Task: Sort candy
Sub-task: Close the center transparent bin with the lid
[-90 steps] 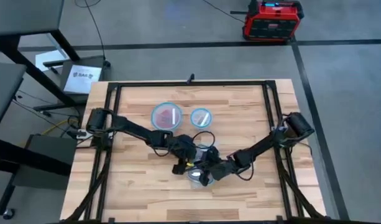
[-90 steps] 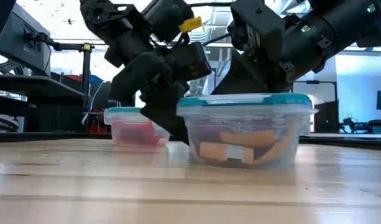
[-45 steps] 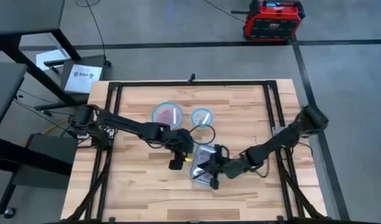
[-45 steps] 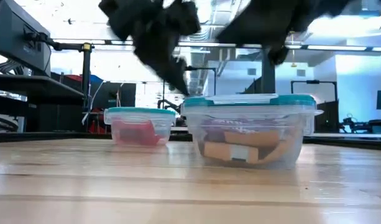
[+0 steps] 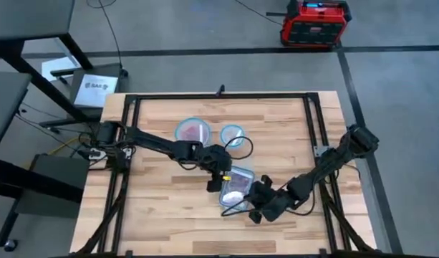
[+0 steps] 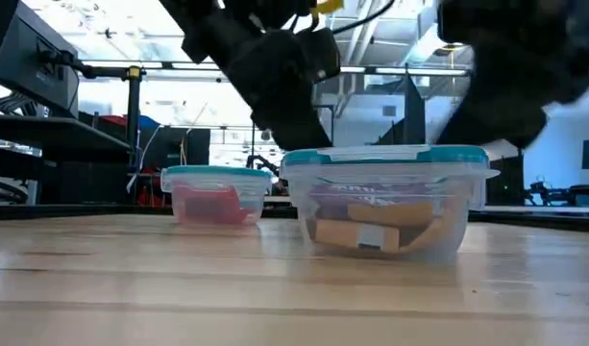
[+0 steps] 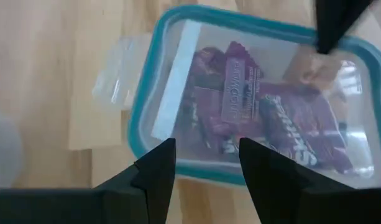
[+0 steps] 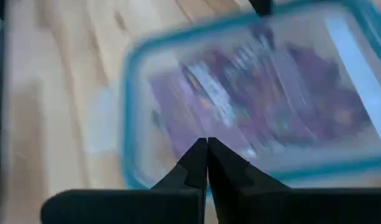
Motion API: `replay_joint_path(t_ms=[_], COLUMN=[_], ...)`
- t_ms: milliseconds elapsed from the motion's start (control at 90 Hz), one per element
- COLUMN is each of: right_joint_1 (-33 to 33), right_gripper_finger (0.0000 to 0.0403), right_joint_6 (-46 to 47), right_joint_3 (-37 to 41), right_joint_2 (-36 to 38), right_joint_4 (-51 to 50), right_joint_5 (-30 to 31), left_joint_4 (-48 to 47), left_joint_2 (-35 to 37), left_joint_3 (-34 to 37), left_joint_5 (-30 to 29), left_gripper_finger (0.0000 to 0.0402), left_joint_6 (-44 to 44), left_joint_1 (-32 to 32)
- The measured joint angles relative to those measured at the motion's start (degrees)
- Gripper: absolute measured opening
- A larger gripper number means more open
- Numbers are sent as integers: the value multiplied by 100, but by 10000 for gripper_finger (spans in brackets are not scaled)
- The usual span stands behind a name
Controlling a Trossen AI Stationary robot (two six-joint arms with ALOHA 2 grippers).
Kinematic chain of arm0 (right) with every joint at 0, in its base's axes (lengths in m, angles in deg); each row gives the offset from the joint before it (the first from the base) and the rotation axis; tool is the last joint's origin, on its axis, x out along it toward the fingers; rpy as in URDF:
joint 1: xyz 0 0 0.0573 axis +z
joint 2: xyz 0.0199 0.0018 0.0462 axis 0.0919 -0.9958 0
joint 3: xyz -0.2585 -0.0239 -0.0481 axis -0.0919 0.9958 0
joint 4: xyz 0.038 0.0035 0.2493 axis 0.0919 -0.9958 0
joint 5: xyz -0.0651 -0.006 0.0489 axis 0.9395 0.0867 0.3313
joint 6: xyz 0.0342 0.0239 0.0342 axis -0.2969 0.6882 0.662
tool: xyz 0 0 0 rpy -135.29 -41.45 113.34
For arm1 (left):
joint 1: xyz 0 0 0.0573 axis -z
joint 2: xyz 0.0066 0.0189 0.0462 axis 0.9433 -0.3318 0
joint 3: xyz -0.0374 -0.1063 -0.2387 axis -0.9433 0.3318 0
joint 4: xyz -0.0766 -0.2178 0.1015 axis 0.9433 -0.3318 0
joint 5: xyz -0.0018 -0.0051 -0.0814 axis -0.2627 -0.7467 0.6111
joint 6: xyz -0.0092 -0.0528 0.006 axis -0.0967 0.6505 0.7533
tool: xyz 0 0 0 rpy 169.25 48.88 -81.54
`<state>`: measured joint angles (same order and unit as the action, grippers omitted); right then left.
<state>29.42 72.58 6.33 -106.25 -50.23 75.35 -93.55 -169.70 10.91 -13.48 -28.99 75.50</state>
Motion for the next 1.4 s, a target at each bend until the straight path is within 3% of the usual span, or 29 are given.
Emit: replay_joint_path(t_ms=[144,300,411,511,644,744,911,1011,1400], right_joint_1=[-105,-569,-994,-962,-497,-307,-424,-579,-888], right_gripper_finger=[0,0,0,0,0,0,0,0,0], right_joint_6=[-351,-1108,-1472,-1484,-1441,-1551,-2058,-2184,-2098], right_joint_3=[2,42,39,35,111,449,986,1179,1170], right_joint_2=[235,680,1055,1361,1407,1033,153,-220,-564], right_joint_4=[-810,-1721,-1719,-1574,-963,167,2393,3227,3333], right_joint_5=[-127,-180,-179,-172,356,946,1073,1061,534], left_joint_4=[-118,458,854,112,-1047,-1078,-56,822,1716], left_joint_2=[3,-10,-17,212,554,680,711,711,141], left_joint_3=[43,57,41,-206,-379,-195,449,934,1424], left_joint_5=[-15,7,17,-12,-767,-1366,-995,-807,-413], left_gripper_finger=[164,164,164,164,164,164,164,164,164], left_joint_6=[779,1764,1771,1441,670,-67,-491,-491,-517], left_joint_1=[201,575,796,829,825,790,574,436,178])
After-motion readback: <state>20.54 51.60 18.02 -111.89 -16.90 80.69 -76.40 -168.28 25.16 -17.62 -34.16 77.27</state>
